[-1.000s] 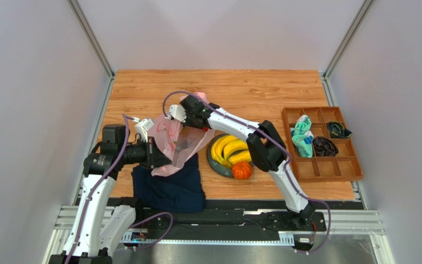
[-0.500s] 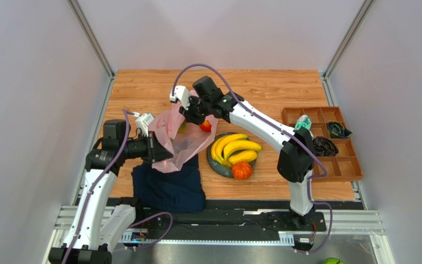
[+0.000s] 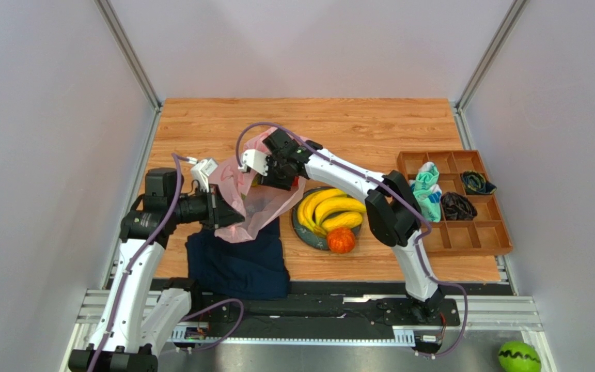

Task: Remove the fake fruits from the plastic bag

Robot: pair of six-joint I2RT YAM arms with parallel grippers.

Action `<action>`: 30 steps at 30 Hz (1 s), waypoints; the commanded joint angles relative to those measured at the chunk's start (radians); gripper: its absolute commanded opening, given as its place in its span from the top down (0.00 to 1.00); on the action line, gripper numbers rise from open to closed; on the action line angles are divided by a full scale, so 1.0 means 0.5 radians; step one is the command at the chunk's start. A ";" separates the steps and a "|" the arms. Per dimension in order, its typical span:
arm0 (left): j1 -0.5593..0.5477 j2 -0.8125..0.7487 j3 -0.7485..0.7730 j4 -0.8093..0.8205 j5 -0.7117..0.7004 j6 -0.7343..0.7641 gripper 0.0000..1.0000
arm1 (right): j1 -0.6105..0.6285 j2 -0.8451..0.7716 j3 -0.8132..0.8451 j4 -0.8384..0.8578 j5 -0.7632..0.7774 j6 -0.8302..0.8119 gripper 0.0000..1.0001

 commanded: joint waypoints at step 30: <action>0.010 0.053 0.081 0.205 0.079 -0.050 1.00 | -0.036 -0.545 0.054 -0.421 -0.946 0.066 0.81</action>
